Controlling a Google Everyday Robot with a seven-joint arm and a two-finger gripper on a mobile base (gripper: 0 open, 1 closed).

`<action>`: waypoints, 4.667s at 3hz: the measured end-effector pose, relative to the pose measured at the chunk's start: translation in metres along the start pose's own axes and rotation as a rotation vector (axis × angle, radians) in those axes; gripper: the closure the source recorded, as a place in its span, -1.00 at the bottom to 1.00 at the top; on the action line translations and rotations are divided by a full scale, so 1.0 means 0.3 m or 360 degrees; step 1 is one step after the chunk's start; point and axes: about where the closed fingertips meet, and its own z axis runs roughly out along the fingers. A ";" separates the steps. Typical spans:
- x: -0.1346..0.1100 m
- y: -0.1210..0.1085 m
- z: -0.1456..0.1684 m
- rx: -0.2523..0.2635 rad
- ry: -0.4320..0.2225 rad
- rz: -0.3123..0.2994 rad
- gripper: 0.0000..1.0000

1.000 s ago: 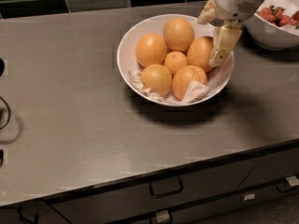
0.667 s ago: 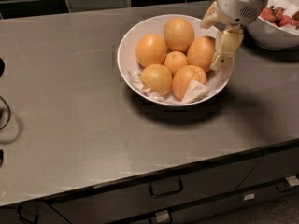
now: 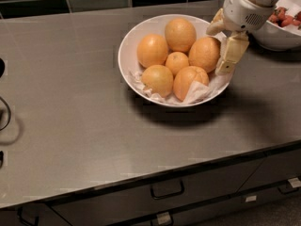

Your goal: Pick orange from white bowl

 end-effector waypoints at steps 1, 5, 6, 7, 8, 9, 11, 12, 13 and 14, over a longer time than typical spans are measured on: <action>-0.004 -0.019 0.013 -0.0006 -0.0005 -0.0018 -0.54; -0.020 -0.079 0.047 -0.0018 -0.0018 -0.0066 -0.44; -0.008 -0.073 0.062 -0.0033 -0.0023 -0.0053 -0.34; -0.001 -0.068 0.073 -0.0044 -0.0025 -0.0046 -0.34; 0.001 -0.064 0.083 -0.0056 -0.0026 -0.0044 -0.36; 0.001 -0.078 0.125 -0.0077 -0.0034 -0.0059 -0.34; -0.060 -0.127 0.060 0.0064 0.0012 -0.0172 -0.50; -0.116 -0.165 0.013 0.0161 0.0053 -0.0263 -0.50; -0.124 -0.181 0.005 0.0192 0.0073 -0.0286 -0.50; -0.124 -0.181 0.006 0.0192 0.0073 -0.0286 -0.88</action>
Offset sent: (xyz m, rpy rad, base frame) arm 0.0152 0.0061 -0.0006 -0.0164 0.0229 0.0545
